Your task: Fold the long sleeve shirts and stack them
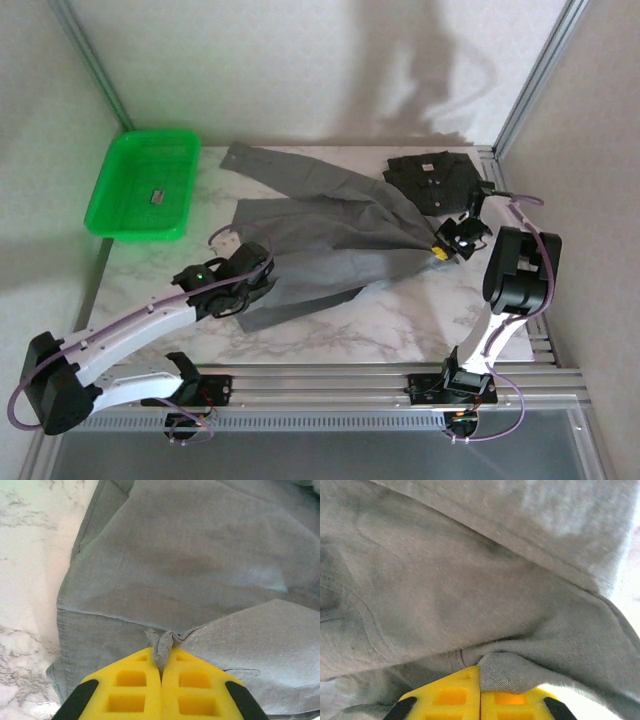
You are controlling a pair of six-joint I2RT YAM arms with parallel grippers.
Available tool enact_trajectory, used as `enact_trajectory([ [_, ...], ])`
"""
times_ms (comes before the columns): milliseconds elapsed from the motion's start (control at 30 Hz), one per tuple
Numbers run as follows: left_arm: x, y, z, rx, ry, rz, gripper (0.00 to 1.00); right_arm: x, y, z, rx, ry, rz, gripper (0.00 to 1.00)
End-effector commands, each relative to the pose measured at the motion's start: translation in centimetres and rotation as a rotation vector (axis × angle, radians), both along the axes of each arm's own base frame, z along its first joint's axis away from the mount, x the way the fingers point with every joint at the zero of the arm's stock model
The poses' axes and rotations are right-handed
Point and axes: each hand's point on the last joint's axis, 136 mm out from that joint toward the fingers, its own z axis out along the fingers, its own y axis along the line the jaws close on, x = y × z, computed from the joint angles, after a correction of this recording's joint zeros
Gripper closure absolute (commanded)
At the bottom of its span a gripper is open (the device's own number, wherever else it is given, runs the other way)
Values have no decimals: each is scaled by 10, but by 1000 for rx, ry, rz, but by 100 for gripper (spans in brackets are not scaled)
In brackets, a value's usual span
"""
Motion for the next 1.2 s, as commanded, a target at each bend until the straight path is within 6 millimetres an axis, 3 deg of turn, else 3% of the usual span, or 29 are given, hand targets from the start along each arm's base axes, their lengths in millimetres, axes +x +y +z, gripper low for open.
enact_trajectory([
  [0,-2,2,-7,-6,-6,9,100,6,-8,-8,-75,1,50,92],
  [167,-5,-3,-20,-21,24,-6,100,-4,-9,-18,-93,29,54,87],
  [433,-22,8,-36,-36,62,13,100,-29,-21,-10,-183,52,49,83],
  [667,-31,-1,-58,-54,137,-29,100,-28,-17,-15,-156,50,51,82],
  [767,-35,-2,-56,-71,156,-23,100,-24,-18,-13,-161,46,53,82],
  [900,-42,13,-66,-38,182,4,100,-24,-17,-15,-153,49,56,82],
  [1167,-28,15,-80,57,215,-19,97,-32,-20,-16,-176,60,55,79],
])
